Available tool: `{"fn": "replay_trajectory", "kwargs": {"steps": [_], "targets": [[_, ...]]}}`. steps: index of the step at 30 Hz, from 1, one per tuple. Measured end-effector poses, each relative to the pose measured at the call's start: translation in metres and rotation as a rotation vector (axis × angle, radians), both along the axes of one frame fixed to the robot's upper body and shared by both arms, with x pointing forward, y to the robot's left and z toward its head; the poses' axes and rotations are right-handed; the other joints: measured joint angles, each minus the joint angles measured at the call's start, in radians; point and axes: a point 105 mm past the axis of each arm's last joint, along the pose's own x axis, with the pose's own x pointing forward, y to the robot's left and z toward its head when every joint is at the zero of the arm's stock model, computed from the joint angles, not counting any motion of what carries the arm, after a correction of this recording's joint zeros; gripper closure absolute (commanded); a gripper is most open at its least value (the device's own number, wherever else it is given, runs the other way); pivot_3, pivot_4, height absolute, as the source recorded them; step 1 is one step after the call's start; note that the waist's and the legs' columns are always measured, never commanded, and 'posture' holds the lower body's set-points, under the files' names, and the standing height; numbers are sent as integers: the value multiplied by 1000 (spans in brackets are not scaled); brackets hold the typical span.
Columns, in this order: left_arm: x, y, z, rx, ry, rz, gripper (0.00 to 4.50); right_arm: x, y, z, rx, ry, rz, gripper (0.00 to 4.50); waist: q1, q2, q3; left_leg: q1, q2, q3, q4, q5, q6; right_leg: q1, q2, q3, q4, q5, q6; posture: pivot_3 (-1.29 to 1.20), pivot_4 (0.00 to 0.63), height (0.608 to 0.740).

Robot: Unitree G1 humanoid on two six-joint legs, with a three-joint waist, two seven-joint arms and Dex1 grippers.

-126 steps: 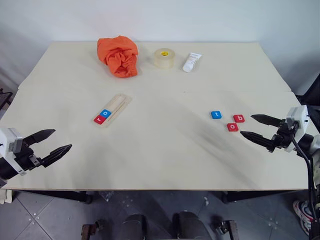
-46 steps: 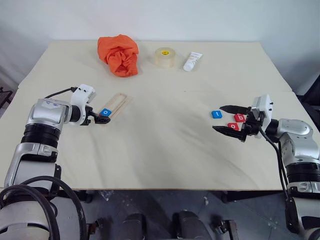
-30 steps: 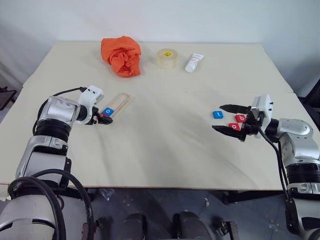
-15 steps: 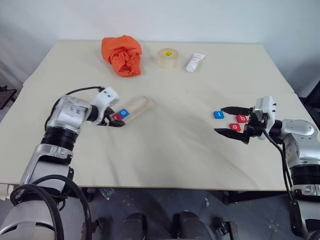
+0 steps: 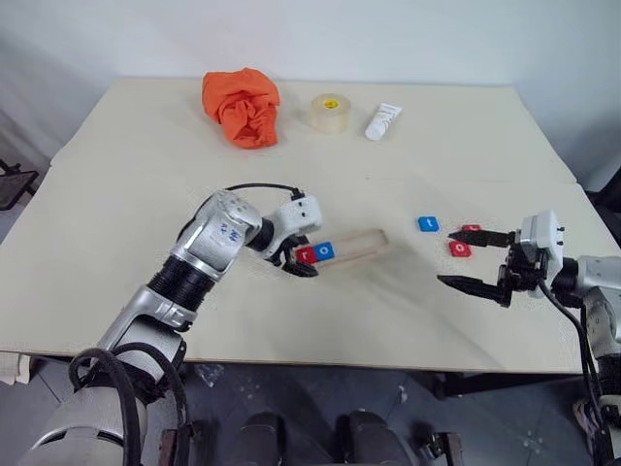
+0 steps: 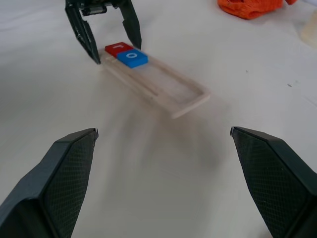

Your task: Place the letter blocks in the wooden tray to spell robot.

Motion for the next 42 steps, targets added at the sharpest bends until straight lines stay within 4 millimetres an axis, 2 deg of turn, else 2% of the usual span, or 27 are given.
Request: {"fn": "replay_trajectory", "kwargs": {"steps": [3,9,14,19,22,26,31,36,38,42], "targets": [[-4,-7,-8,40,8,-40,1116,-7,-4,-3,9,4,-43,0,-2,0,0,0,0,0,0,0,0,0,0,0,-1,0,0,0,150,740],[-11,-16,-8,63,1,-92,1116,-15,-8,-2,20,-8,-91,0,-1,0,0,0,0,0,0,0,0,0,0,1,-1,0,0,0,150,740],[-20,-19,-10,101,-25,-141,1116,-17,-11,-2,27,-10,-120,0,-1,0,0,0,0,0,0,0,0,1,0,1,-1,0,0,0,150,740],[-21,-23,-13,100,-29,-143,1116,-18,-10,-2,27,-13,-126,0,0,0,0,0,0,0,0,1,1,1,0,1,-1,0,0,0,150,740],[-22,-30,-12,88,-38,-151,78,-17,-10,-1,28,-16,-130,0,0,0,0,0,0,0,0,1,1,1,0,1,-1,0,0,0,150,740],[-21,-33,-14,56,-69,-140,11,-16,-10,0,29,-22,-133,0,-2,0,0,0,0,0,0,1,1,1,0,1,-1,0,0,0,150,740],[-22,-18,1,-46,-117,-104,11,-14,-9,4,32,-34,-133,0,-2,0,0,0,0,0,0,1,1,1,1,1,-1,0,0,0,150,740],[-32,1,19,-247,-163,-50,11,-9,-14,3,47,-23,-184,0,-1,0,0,0,0,-1,0,1,1,2,0,1,-2,0,0,0,150,740],[-38,15,27,-388,-175,-18,11,-6,-20,-1,53,-4,-245,0,-1,0,0,1,0,-2,0,1,1,2,0,0,-2,0,0,0,150,740],[-48,41,24,-529,-211,18,11,3,-31,-14,62,25,-405,0,-3,0,0,2,0,-2,-1,1,1,4,0,0,-3,0,0,0,150,740]]}}
